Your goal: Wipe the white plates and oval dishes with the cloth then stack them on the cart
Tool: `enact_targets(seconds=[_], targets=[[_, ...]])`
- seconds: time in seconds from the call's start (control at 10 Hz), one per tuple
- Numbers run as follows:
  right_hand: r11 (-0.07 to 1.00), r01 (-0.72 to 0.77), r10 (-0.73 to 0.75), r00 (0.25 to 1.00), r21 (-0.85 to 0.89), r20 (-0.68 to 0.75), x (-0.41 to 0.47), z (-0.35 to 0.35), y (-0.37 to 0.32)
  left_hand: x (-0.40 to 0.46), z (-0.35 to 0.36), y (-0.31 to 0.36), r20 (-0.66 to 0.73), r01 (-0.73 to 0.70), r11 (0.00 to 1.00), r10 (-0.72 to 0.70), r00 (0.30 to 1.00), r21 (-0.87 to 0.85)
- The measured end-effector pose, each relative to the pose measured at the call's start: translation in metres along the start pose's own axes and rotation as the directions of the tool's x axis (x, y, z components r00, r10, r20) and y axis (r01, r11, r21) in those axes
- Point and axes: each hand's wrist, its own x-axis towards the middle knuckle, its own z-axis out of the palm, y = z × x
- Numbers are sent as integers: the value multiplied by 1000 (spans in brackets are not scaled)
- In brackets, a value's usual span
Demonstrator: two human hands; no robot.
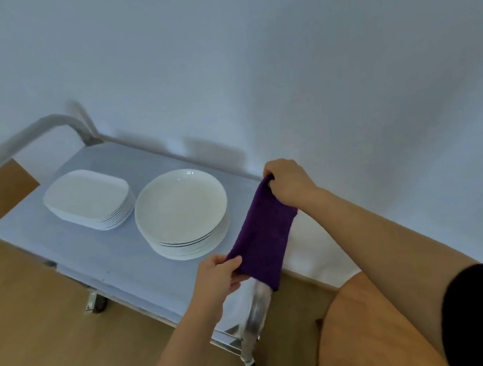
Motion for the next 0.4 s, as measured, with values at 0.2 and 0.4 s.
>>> enact_targets(seconds=[0.2, 0.4], targets=[[969, -22, -48, 960, 245, 276, 12, 51, 12, 21, 0, -18, 3, 123, 991, -123, 992, 58], [858, -41, 155, 971, 512, -183, -3, 27, 24, 22, 3, -25, -81, 62, 960, -41, 996, 272]])
